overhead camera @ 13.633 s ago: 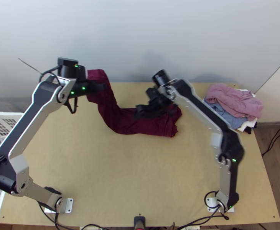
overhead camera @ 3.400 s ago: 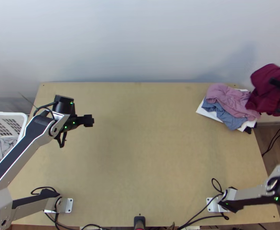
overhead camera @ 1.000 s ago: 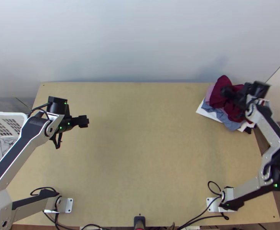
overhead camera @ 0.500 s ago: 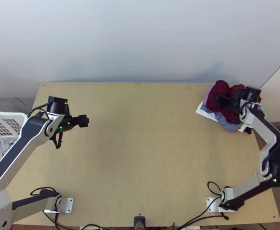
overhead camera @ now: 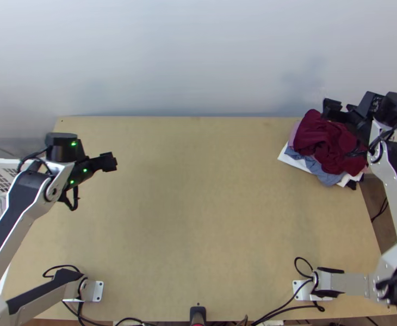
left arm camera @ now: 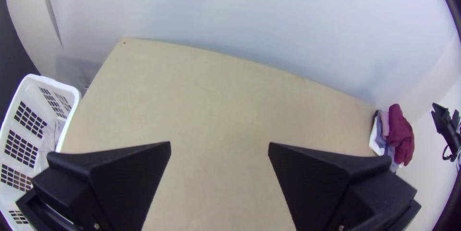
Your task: Fold the t-shirt
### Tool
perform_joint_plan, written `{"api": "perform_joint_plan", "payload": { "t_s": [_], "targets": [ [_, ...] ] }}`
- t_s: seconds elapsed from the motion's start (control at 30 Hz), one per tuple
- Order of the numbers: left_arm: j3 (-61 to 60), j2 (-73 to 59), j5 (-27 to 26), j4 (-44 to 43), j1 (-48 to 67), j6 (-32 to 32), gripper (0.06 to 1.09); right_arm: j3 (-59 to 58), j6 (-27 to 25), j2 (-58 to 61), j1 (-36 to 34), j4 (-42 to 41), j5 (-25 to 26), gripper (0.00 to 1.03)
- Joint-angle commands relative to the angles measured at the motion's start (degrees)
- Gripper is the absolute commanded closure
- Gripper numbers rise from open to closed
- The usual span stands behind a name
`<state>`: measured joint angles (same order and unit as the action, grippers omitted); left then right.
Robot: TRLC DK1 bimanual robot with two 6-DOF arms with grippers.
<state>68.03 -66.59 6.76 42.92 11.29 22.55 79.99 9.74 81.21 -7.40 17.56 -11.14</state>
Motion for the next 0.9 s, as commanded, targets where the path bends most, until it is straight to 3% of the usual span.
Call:
{"api": "perform_joint_plan", "payload": {
  "t_s": [0.0,0.2,0.47,0.6,0.87],
  "targets": [
    [-0.09,4.62,0.53,0.94,-0.04,-0.75,0.1,-5.28,-0.95,-9.75,7.13,4.94,0.68,0.04],
    [-5.01,9.63,2.99,-1.78,0.05,-1.28,0.1,-22.33,-4.55,-20.3,16.54,0.98,11.93,0.04],
    [-16.35,18.86,6.07,-8.02,0.05,-4.0,0.1,-29.01,-5.17,-27.77,18.47,1.25,12.1,0.04],
    [-20.57,23.17,8.18,-9.78,-0.04,-4.88,0.1,-33.49,-8.51,-30.58,20.49,1.33,12.19,0.04],
    [-35.69,36.26,10.37,-12.95,-1.01,-6.2,0.1,-51.07,-9.39,-41.75,21.81,0.1,12.1,0.04]
  ]
}}
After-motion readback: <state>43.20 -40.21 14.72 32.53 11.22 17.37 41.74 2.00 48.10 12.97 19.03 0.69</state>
